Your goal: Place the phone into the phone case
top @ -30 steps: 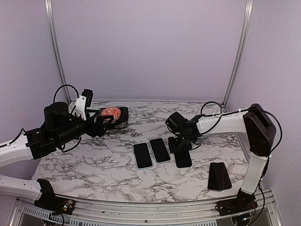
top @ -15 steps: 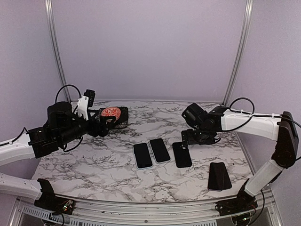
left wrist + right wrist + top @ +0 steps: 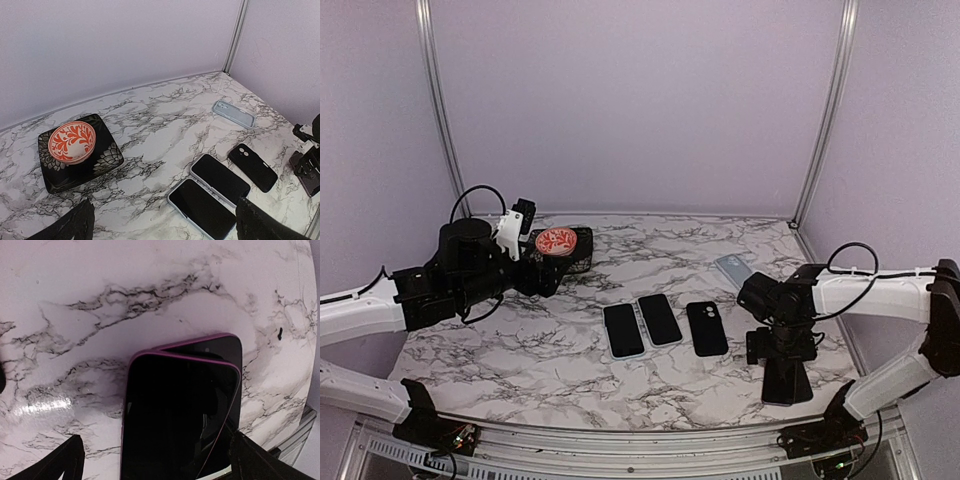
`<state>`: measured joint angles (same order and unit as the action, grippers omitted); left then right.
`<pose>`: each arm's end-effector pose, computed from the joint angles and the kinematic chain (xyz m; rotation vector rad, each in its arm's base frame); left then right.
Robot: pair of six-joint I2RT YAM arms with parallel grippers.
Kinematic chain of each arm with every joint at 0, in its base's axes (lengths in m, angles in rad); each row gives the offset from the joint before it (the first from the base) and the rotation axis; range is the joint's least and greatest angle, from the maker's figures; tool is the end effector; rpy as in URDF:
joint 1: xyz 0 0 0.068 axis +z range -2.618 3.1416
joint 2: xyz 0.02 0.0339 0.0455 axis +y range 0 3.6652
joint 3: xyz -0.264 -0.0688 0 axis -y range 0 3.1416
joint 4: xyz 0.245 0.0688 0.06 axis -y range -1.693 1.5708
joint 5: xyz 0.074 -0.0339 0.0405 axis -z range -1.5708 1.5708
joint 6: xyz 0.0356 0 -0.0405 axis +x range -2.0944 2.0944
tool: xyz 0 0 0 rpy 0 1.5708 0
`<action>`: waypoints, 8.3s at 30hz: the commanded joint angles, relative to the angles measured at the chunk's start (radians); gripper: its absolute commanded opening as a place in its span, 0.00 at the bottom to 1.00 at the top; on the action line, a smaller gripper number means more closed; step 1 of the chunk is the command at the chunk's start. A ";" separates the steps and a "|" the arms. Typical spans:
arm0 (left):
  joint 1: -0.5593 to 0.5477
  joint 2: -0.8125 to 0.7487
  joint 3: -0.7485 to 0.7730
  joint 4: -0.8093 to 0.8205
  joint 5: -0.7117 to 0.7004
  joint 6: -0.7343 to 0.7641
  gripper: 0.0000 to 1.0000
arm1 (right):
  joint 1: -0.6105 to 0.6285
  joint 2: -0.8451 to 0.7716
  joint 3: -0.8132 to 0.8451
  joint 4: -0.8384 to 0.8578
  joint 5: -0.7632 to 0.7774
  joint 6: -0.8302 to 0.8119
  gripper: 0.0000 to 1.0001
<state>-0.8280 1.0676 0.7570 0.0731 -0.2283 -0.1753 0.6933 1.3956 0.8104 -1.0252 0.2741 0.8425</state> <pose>0.1750 -0.1786 0.3015 0.4288 1.7803 -0.5067 0.1654 0.1249 0.1800 0.2126 2.9534 -0.3345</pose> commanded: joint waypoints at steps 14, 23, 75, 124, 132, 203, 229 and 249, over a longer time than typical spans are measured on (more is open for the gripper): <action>0.024 0.004 0.036 -0.017 0.024 -0.008 0.99 | -0.011 -0.015 -0.151 0.140 -0.146 0.047 0.94; 0.042 0.012 0.037 -0.013 0.036 -0.018 0.99 | -0.018 -0.024 -0.182 0.212 -0.177 -0.008 0.76; 0.065 0.004 0.041 -0.019 0.022 -0.013 0.99 | 0.095 0.064 0.302 -0.024 -0.057 -0.123 0.41; 0.076 0.015 0.040 -0.022 0.013 -0.004 0.99 | 0.207 0.361 0.180 0.509 0.015 0.045 0.30; 0.078 0.019 0.039 -0.022 0.012 -0.003 0.99 | 0.206 0.376 0.184 0.446 -0.013 0.028 0.59; 0.090 -0.083 -0.095 0.330 0.304 -0.220 0.87 | 0.488 0.382 0.697 1.161 -0.092 -0.678 0.26; 0.089 -0.118 -0.091 0.351 0.570 -0.053 0.00 | 0.325 -0.009 0.280 1.253 -0.510 -0.803 0.99; -0.022 -0.199 -0.136 0.385 0.794 0.190 0.00 | 0.333 0.146 0.539 1.095 -0.925 -0.891 0.60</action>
<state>-0.8459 0.8825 0.6121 0.3702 0.5499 -0.0071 1.0157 1.5345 1.2999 0.1162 -0.6079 -0.0536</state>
